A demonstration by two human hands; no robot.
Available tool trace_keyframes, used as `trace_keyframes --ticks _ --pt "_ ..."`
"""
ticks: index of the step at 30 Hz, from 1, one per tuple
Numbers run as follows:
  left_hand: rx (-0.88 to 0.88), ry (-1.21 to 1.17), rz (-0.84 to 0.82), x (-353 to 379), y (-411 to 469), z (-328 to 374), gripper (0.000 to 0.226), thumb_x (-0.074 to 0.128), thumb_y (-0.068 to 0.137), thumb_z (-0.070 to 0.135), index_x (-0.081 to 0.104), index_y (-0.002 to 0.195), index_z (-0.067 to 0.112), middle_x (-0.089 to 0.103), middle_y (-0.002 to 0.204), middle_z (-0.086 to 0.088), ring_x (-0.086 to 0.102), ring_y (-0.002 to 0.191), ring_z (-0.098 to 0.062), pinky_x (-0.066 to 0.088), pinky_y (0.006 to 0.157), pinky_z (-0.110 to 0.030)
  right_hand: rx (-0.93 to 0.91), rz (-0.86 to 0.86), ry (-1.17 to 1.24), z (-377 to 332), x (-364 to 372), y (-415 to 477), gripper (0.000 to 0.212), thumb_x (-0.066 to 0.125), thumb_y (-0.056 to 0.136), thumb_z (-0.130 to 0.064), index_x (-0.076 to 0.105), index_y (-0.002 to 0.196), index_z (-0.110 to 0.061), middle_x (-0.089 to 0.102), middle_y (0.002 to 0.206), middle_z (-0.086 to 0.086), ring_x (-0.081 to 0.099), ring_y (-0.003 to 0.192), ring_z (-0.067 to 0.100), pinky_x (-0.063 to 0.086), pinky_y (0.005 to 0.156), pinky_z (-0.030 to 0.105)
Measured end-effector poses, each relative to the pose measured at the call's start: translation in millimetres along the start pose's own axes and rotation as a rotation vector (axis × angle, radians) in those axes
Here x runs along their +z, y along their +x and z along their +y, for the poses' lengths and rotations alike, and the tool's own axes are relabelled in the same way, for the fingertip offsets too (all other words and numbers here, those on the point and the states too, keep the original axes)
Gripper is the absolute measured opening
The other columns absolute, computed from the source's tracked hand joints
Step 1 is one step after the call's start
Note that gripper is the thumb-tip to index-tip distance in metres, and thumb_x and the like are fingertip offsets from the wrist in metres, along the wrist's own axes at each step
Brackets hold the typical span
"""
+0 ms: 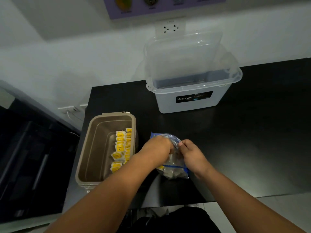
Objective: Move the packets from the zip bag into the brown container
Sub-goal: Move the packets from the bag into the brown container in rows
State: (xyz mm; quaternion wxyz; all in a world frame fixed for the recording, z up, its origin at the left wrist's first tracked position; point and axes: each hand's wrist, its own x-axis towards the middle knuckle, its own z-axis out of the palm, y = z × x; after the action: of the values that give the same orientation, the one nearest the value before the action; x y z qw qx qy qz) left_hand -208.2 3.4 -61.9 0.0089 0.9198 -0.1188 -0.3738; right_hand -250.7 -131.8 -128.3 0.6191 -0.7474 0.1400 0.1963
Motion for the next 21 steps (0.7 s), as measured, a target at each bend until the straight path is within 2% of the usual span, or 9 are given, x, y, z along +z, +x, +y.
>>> trace_keyframes --ticks 2,6,8,12,14,15,18,21 --pt "0.014 -0.006 0.008 5.0 4.5 1.2 0.026 0.065 0.093 0.019 0.070 0.118 0.024 0.067 0.110 -0.004 0.061 0.092 -0.020 0.047 0.074 -0.032 -0.011 -0.021 -0.008 0.2 -3.3 0.8 0.024 0.048 0.110 -0.029 0.063 0.092 -0.020 0.064 0.088 0.003 0.058 0.082 0.017 0.049 0.077 0.038" --pt "0.006 0.008 -0.022 8.6 0.4 4.3 0.030 0.067 0.092 0.021 0.068 0.122 0.027 0.066 0.115 -0.002 0.064 0.105 -0.023 0.055 0.091 -0.037 -0.003 -0.050 -0.023 -0.7 -8.2 2.2 0.024 0.047 0.110 -0.030 0.063 0.094 -0.019 0.066 0.095 0.008 0.060 0.088 0.019 0.054 0.085 0.046" --pt "0.008 -0.033 0.010 6.7 -2.1 6.9 0.027 0.066 0.092 0.023 0.070 0.119 0.026 0.067 0.114 -0.002 0.064 0.104 -0.022 0.055 0.093 -0.038 0.009 -0.072 -0.041 -0.6 -10.2 3.5 0.024 0.047 0.110 -0.031 0.063 0.096 -0.019 0.066 0.098 0.008 0.061 0.088 0.020 0.055 0.087 0.048" --pt "0.027 -0.129 0.193 12.8 -12.5 -0.8 0.013 0.064 0.091 0.027 0.074 0.099 0.024 0.070 0.096 0.002 0.067 0.089 -0.016 0.058 0.084 -0.036 0.012 -0.102 -0.043 -1.5 -13.9 7.8 0.024 0.046 0.110 -0.031 0.062 0.096 -0.018 0.065 0.094 0.005 0.059 0.086 0.018 0.052 0.081 0.042" --pt "0.019 -0.268 0.313 15.0 -16.5 -7.6 0.004 0.067 0.089 0.028 0.070 0.087 0.029 0.067 0.084 0.008 0.065 0.079 -0.010 0.056 0.073 -0.027 0.016 -0.124 -0.041 -2.5 -15.9 9.9 0.024 0.046 0.110 -0.029 0.062 0.096 -0.017 0.064 0.091 0.003 0.058 0.083 0.016 0.050 0.078 0.037" --pt "0.008 -0.341 0.346 14.8 -17.4 -9.6 0.007 0.068 0.089 0.027 0.066 0.085 0.032 0.065 0.082 0.010 0.063 0.076 -0.006 0.052 0.068 -0.023 0.019 -0.132 -0.041 -3.0 -16.7 11.1 0.024 0.046 0.110 -0.029 0.062 0.097 -0.017 0.064 0.091 0.003 0.058 0.083 0.015 0.049 0.077 0.036" --pt "-0.019 -0.507 0.380 14.4 -19.7 -9.2 0.015 0.068 0.092 0.024 0.060 0.095 0.036 0.063 0.086 0.012 0.063 0.076 -0.003 0.046 0.064 -0.018 0.027 -0.142 -0.031 -4.2 -20.3 14.1 0.023 0.046 0.110 -0.028 0.063 0.099 -0.016 0.067 0.093 0.004 0.062 0.083 0.016 0.051 0.076 0.035" --pt "-0.028 -0.467 0.374 18.7 -19.6 -3.1 0.019 0.063 0.094 0.020 0.066 0.107 0.032 0.065 0.093 0.010 0.064 0.083 -0.007 0.053 0.073 -0.025 0.050 -0.164 -0.015 -5.6 -22.7 16.6 0.024 0.046 0.110 -0.029 0.063 0.103 -0.015 0.069 0.095 0.005 0.065 0.084 0.017 0.054 0.075 0.035"
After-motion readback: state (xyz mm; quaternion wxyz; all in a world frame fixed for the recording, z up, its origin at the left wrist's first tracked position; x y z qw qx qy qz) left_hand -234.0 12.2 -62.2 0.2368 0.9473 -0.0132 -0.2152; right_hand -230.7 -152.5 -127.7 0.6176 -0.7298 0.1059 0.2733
